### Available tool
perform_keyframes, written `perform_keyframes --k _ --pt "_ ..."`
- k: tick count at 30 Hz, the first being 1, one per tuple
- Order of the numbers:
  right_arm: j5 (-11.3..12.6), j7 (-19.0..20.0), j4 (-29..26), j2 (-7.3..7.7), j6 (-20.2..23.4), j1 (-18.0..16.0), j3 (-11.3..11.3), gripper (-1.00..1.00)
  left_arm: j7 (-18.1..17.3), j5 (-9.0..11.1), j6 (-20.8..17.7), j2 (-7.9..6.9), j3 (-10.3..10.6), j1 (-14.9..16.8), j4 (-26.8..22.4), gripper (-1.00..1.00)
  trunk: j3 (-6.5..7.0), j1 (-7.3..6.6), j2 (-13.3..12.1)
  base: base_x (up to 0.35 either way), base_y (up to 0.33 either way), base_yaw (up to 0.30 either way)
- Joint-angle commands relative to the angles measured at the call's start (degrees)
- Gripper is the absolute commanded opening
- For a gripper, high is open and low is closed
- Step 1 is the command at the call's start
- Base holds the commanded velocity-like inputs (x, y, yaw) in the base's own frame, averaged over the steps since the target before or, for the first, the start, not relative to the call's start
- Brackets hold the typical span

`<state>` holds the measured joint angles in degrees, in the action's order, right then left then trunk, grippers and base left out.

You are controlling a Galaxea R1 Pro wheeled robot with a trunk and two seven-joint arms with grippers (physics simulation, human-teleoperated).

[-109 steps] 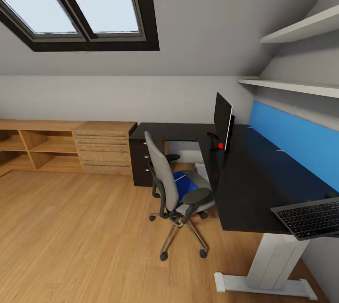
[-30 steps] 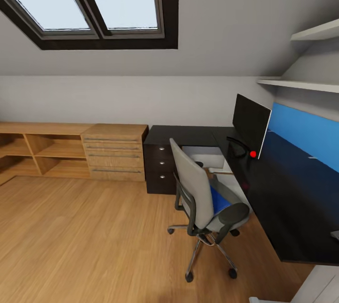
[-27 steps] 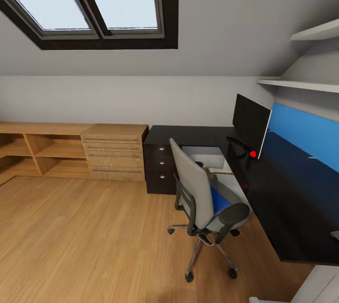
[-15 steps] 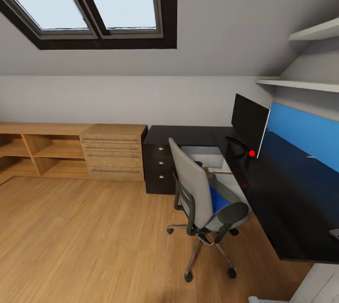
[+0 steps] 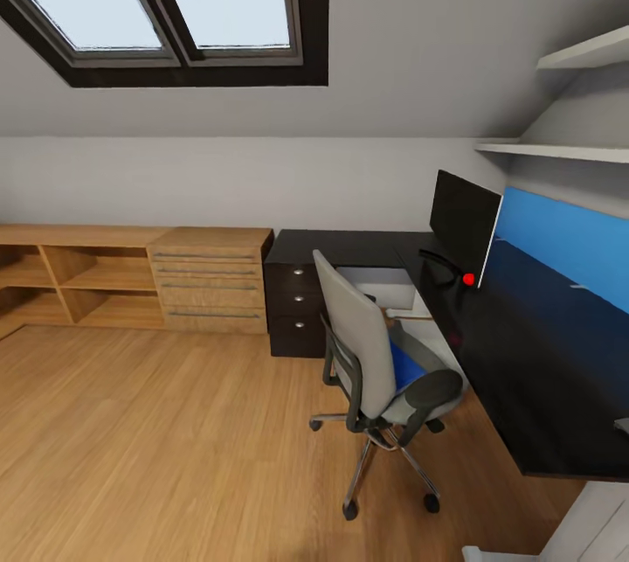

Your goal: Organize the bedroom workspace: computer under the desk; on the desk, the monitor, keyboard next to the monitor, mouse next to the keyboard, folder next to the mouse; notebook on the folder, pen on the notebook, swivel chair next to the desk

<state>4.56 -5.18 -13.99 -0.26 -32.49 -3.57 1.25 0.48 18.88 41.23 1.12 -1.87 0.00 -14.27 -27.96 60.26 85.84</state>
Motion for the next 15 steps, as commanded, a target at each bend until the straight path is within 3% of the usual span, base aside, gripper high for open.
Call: perform_keyframes --k 1,10,15 --pt "0.46 0.00 0.04 0.00 -0.43 -0.03 0.16 1.00 0.05 -0.16 0.05 0.03 -0.17 0.00 -0.05 1.00 -0.24 0.23 0.44 0.000 0.000 0.000" --pt "0.53 0.00 0.10 0.00 -0.80 -0.03 0.11 1.00 0.08 -0.12 0.13 0.16 -0.21 0.00 -0.26 1.00 -1.85 2.20 4.05 0.000 0.000 0.000" --pt "0.69 0.00 0.12 0.05 -0.91 -0.03 -0.06 1.00 0.14 0.73 0.31 0.33 -0.73 0.00 -3.11 1.00 -2.75 3.30 6.06 0.000 0.000 0.000"
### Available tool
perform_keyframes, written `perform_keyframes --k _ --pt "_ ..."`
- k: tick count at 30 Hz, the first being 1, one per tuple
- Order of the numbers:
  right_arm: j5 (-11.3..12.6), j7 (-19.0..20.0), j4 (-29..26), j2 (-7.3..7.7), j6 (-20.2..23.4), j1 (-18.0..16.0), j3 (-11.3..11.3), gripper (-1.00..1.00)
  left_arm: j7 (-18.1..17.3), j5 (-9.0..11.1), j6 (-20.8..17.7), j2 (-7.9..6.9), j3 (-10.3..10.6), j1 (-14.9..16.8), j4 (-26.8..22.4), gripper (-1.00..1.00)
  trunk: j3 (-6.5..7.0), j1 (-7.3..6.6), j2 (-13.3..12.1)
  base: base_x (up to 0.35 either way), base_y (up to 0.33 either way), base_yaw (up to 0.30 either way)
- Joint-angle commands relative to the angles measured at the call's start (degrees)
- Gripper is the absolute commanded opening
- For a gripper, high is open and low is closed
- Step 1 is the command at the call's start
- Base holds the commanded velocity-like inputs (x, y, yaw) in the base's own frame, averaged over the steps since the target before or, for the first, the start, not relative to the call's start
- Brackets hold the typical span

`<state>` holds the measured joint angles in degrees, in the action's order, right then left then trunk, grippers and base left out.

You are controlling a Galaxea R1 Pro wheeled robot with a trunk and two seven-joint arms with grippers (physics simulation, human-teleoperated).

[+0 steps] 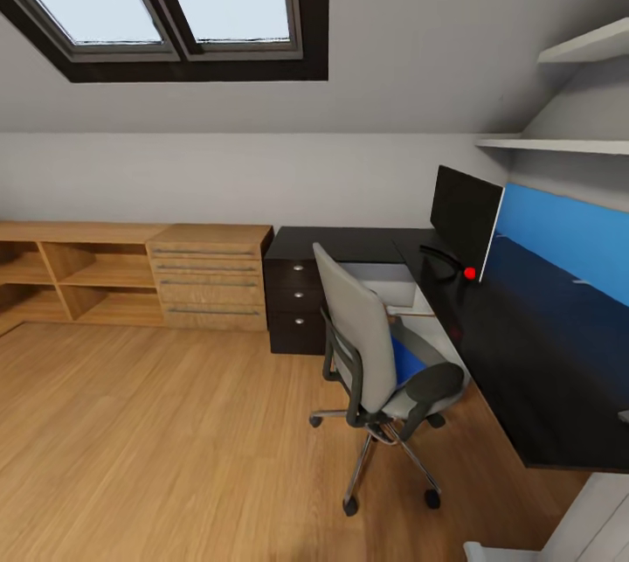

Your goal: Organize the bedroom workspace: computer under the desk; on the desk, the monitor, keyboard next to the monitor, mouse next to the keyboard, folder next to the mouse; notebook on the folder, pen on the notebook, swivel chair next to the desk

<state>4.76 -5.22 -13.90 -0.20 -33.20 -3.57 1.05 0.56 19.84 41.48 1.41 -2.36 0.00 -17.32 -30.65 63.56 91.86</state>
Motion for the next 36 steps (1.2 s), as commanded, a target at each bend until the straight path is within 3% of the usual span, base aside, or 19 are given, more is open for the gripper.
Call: perform_keyframes --k 1,9,10,12,14,19,21,24,26,32,36 --pt "0.53 0.03 0.04 0.00 -0.22 -0.03 0.11 1.00 0.06 0.02 0.07 0.15 -0.28 0.00 -0.26 1.00 -0.24 0.22 0.44 0.000 0.000 0.000" --pt "0.88 0.10 -0.16 0.31 -0.28 -0.03 -0.13 1.00 -0.05 1.11 -0.60 0.98 -0.49 0.00 -3.67 1.00 -1.67 1.98 3.65 0.000 0.000 0.000" --pt "0.78 0.07 -0.16 0.30 -0.02 -0.03 -0.11 1.00 -0.11 1.13 -1.98 1.22 -0.49 0.00 -4.31 1.00 -1.85 2.20 4.05 0.000 0.000 0.000" --pt "0.60 -0.06 -0.10 0.18 0.78 -0.03 0.00 1.00 0.06 1.10 -9.60 3.28 -0.41 0.00 -5.19 1.00 -2.21 2.64 4.85 0.000 0.000 0.000" --pt "0.51 -0.08 0.44 0.18 1.08 -0.03 0.14 1.00 1.12 1.08 -16.48 4.44 -0.40 0.00 -5.65 1.00 -2.57 3.08 5.66 0.000 0.000 0.000" --pt "0.37 -0.11 0.88 0.31 1.30 -0.08 0.24 1.00 3.07 1.13 -22.02 5.01 -0.39 0.00 -7.00 1.00 -3.47 4.18 7.66 0.000 0.000 0.000" --pt "0.30 -0.18 -0.27 0.85 2.71 -2.28 0.26 1.00 3.47 1.20 -23.12 4.72 -0.46 0.02 -8.16 1.00 -3.83 4.62 8.46 0.000 0.000 0.000" --pt "0.47 -0.22 -0.58 2.03 5.38 -6.84 0.27 1.00 3.57 1.31 -23.55 2.98 -0.53 0.17 -9.28 1.00 -4.37 5.28 9.67 0.000 0.000 0.000" --pt "0.67 -0.22 -0.63 2.34 6.38 -8.13 0.19 1.00 3.66 1.34 -24.42 2.29 -0.53 0.78 -10.60 1.00 -4.73 5.71 10.47 0.000 0.000 0.000" --pt "0.76 -0.16 -0.54 2.36 9.68 -9.43 0.08 1.00 3.69 1.41 -34.27 0.36 -0.62 3.77 -12.71 1.00 -5.80 7.03 12.87 0.000 0.000 0.000" --pt "0.87 -0.17 -0.38 2.36 9.72 -9.48 -0.06 1.00 3.69 1.42 -35.01 0.38 -0.67 4.71 -13.65 1.00 -6.52 7.91 14.48 0.000 0.000 0.000"
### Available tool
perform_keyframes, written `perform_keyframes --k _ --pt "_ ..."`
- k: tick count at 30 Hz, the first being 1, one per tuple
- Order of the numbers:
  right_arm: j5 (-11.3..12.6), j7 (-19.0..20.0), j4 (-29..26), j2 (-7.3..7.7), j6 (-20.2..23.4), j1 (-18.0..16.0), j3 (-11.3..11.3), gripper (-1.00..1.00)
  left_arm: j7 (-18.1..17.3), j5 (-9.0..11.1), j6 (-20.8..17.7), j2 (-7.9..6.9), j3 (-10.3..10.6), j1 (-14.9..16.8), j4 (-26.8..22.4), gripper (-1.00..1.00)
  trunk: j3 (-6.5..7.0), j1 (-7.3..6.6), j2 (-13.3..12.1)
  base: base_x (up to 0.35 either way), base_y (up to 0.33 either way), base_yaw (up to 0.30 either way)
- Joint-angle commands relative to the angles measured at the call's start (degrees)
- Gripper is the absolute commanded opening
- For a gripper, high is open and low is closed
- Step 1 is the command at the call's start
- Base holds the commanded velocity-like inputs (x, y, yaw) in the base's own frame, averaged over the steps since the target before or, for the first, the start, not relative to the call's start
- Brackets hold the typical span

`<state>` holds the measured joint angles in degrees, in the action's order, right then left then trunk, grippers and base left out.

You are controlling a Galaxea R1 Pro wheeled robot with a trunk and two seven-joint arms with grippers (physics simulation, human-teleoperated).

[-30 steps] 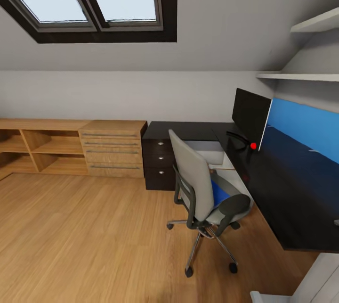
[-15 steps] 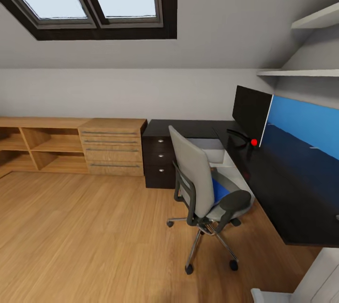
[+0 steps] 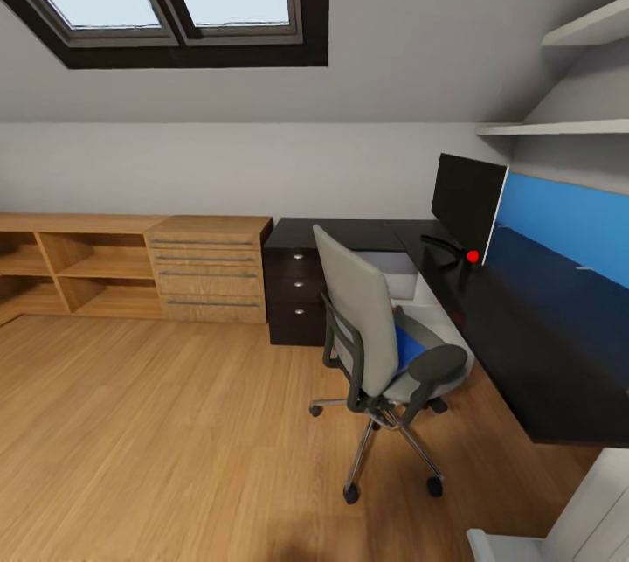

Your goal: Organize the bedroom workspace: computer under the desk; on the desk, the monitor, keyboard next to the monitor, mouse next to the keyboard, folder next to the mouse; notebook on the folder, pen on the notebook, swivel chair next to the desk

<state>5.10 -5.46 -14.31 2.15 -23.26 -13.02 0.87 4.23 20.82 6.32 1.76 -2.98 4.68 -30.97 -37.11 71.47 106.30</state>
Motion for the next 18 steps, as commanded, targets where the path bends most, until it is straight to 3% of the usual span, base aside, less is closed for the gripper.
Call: perform_keyframes --k 1,11,13,14,18 --pt "0.56 0.07 0.04 0.01 -0.29 -0.04 0.08 1.00 0.00 0.44 0.04 0.02 -0.09 0.16 -0.17 1.00 -0.24 0.22 0.44 0.000 0.000 0.000" --pt "1.94 0.36 2.53 0.16 -1.55 -0.07 -0.05 1.00 -0.86 -1.19 0.17 0.24 1.08 0.67 2.00 1.00 -1.86 2.20 4.05 0.000 0.000 0.000" --pt "1.95 0.34 2.53 0.13 -1.59 -0.07 -0.02 1.00 -1.14 -1.42 0.28 0.11 1.33 0.68 2.18 1.00 -2.22 2.63 4.85 0.000 0.000 0.000" --pt "1.78 0.25 2.05 0.00 -1.73 -0.09 0.13 1.00 -1.97 -1.53 0.20 0.17 2.39 0.68 2.34 1.00 -2.40 2.85 5.25 0.000 0.000 0.000" --pt "1.82 0.05 0.60 0.00 -1.35 -0.35 0.11 1.00 -1.96 -1.56 0.19 0.31 2.67 0.72 1.93 1.00 -3.12 3.73 6.86 0.000 0.000 0.000"
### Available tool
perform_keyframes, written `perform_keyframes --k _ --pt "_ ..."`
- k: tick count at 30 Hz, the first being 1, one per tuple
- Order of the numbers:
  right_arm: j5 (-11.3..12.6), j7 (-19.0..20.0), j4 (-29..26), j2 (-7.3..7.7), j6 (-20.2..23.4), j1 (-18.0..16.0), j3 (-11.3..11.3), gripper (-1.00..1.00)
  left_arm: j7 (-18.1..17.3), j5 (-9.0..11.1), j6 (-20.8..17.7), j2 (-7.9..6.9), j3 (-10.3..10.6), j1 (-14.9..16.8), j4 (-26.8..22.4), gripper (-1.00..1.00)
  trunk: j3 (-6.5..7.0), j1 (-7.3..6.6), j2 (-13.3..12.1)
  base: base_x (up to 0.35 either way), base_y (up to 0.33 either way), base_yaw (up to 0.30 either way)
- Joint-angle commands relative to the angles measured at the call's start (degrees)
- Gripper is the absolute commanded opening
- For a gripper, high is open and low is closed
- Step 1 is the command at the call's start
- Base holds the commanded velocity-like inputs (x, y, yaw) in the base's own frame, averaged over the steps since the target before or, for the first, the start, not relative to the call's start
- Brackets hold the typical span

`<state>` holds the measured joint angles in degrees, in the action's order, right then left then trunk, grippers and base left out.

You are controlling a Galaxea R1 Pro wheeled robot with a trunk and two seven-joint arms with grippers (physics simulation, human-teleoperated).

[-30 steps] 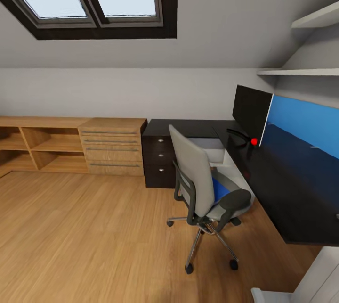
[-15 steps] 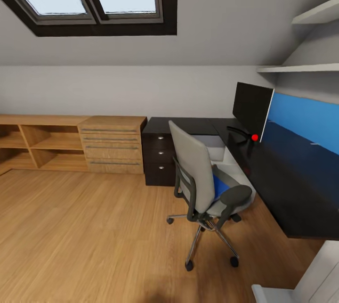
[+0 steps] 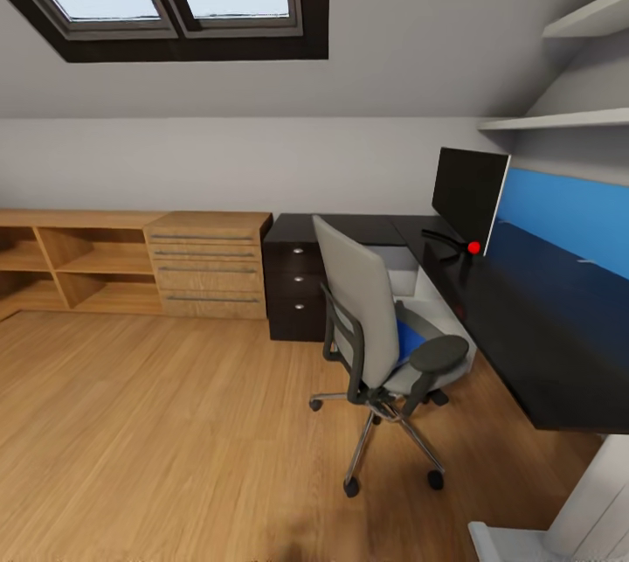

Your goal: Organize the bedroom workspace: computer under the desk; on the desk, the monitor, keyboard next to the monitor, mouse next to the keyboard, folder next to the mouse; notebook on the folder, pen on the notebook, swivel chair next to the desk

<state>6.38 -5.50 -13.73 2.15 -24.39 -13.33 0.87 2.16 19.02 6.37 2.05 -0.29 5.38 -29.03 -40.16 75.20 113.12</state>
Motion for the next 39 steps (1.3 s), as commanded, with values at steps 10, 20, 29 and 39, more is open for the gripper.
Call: perform_keyframes --k 10,20,29,39 --pt "3.25 -3.70 -5.00 0.86 9.22 -12.26 -0.58 1.00 0.72 -3.48 -17.56 0.99 1.57 1.38 -19.16 1.00 -1.86 2.19 4.05 0.000 0.000 0.000" --pt "4.31 -3.98 0.38 5.28 10.28 -23.97 -0.96 1.00 0.46 -4.39 -23.46 1.23 1.61 12.65 -22.51 1.00 -3.65 4.39 8.06 0.000 0.000 0.000" --pt "5.63 -3.99 1.43 6.58 10.20 -26.66 -1.04 1.00 0.29 -4.39 -25.80 3.09 1.46 14.33 -26.25 1.00 -5.27 6.37 11.67 0.000 0.000 0.000" --pt "7.22 -3.99 1.62 7.36 10.15 -26.83 -1.43 1.00 -0.59 -4.46 -25.87 2.82 1.57 14.48 -25.38 1.00 -7.06 8.56 15.68 0.000 0.000 0.000"
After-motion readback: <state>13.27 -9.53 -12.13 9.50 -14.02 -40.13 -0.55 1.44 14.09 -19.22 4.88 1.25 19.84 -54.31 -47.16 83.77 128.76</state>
